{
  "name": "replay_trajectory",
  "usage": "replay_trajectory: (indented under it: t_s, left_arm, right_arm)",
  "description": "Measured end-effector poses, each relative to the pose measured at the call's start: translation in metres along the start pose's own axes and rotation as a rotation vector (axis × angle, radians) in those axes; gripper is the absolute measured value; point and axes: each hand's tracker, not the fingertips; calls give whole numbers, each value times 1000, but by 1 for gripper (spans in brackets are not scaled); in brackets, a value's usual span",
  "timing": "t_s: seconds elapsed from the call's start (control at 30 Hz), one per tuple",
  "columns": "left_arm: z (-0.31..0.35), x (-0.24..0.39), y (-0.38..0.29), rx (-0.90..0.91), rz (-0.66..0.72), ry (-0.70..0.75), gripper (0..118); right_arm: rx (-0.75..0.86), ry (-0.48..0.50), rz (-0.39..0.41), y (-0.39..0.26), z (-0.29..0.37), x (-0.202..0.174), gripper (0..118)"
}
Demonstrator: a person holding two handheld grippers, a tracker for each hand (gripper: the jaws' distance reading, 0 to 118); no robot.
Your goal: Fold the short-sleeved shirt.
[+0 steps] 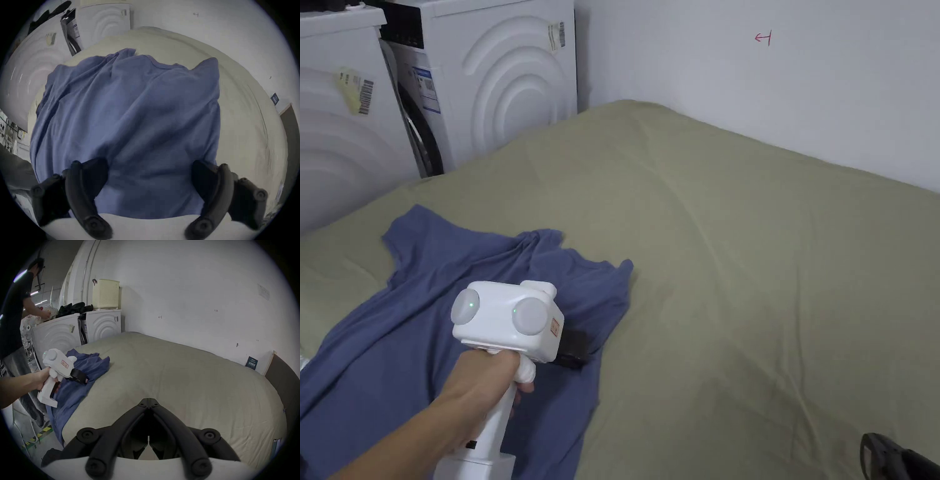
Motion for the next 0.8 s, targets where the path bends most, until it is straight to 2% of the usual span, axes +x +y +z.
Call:
replay_trajectory:
  t_s: [0.03,0.07,0.1,0.17,0.23,0.37,0.4,0.47,0.5,0.67,0.8]
  left_arm:
    - [4,0,-1,13,-8,-16,78]
    - [12,4,-3,37,-17,-31,28]
    - [20,9,-4,63,-24,-8,1]
    - [28,16,-4,93,-43,70,1]
    - [39,28,-8,100,-73,43,1]
    - [97,54,-6,274,-150,-74,1]
    - [120,63,-10,307,-174,-44,1]
    - [148,81,-7,304,-183,-139,1]
    - [160,97,-5,305,-176,-185,1]
    - [211,197,-1,376,-322,-319,1]
    - [247,303,-8,383,-430,-494,1]
  right_arm:
    - [-2,-1,-4,0,3,2,0]
    - [-6,-11,-10,0,6,4,0]
    - [-9,-24,-18,-1,11,8,0]
    - [-6,-36,-45,-1,20,18,0]
    - [4,-44,-62,-2,34,29,0]
    - [40,-101,-70,-7,66,58,0]
    - [52,-132,-73,-9,75,65,0]
    - [61,-163,-88,-13,92,81,0]
    - [61,-182,-104,-16,101,90,0]
    - [81,-338,-119,-37,151,133,0]
    - [84,-431,-195,-54,195,169,0]
